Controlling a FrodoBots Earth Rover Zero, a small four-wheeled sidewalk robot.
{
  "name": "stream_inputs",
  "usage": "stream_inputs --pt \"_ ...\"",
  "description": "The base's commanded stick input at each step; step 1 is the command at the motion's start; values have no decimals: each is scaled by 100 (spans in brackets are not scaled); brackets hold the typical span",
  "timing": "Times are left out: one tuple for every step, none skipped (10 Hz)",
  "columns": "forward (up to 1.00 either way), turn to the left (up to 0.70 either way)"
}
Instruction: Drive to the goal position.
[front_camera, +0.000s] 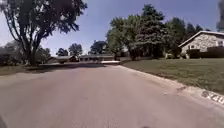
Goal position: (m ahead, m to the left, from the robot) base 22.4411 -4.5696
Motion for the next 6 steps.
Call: stream_inputs --pt "50 0" --pt "50 0" --pt "50 0" --pt "50 0" --pt "50 0" --pt "50 0"
